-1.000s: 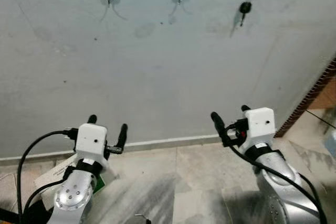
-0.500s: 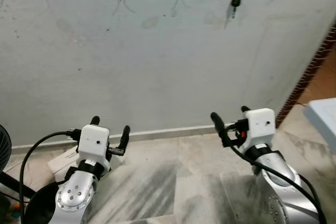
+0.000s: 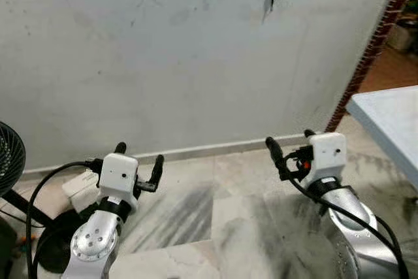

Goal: Hang keys on a hook

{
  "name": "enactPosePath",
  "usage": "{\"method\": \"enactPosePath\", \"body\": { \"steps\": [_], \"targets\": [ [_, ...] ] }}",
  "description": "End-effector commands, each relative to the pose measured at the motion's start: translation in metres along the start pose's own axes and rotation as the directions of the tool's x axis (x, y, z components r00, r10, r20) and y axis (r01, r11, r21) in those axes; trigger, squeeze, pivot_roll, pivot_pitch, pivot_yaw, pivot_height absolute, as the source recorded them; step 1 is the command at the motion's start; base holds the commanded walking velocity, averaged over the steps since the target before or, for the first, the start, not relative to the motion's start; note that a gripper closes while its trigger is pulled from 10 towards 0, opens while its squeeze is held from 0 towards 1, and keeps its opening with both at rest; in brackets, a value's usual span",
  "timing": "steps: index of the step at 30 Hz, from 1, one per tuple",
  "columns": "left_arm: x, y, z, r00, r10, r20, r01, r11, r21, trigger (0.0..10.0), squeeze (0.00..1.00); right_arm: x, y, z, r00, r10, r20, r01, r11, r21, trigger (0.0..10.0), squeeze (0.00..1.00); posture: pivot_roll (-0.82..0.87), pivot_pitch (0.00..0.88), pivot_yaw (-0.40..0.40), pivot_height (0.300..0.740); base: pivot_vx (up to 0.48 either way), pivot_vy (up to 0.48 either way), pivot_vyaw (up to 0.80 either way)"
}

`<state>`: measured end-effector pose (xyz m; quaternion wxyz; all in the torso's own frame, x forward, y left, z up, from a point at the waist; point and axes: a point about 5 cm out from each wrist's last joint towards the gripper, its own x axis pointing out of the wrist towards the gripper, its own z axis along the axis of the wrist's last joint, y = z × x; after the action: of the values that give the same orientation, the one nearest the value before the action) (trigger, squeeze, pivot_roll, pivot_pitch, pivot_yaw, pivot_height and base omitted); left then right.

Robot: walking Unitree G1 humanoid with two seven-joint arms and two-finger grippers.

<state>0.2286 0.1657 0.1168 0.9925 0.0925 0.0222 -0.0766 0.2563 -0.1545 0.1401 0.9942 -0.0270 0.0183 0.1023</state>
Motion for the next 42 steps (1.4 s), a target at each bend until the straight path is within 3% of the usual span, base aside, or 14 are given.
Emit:
{"method": "enactPosePath", "body": {
  "steps": [1,12,42],
  "targets": [
    [0.001,0.0015,0.0021,1.0,-0.016,0.014,0.016,1.0,-0.004,10.0,0.0,0.0013,0.0009,0.0035,1.0,0.007,0.013,-0.007,1.0,-0.005,10.0,0.0,0.03,0.054,0.037,0.74,0.0,0.0,0.0],
    [0.0011,-0.001,0.0034,0.997,-0.078,0.029,0.079,0.996,-0.029,10.0,0.0,0.0018,0.0015,0.0038,1.0,0.006,0.015,-0.006,1.0,-0.009,10.0,0.0,0.02,0.056,0.039,0.74,0.0,-0.083,0.0],
    [-0.0004,-0.0041,0.0015,0.994,-0.104,0.022,0.105,0.993,-0.045,10.0,0.0,0.0039,0.0047,0.0029,1.0,0.015,0.013,-0.015,1.0,-0.012,10.0,0.0,0.02,0.062,0.04,0.74,0.0,-0.441,0.0]
  ]
}}
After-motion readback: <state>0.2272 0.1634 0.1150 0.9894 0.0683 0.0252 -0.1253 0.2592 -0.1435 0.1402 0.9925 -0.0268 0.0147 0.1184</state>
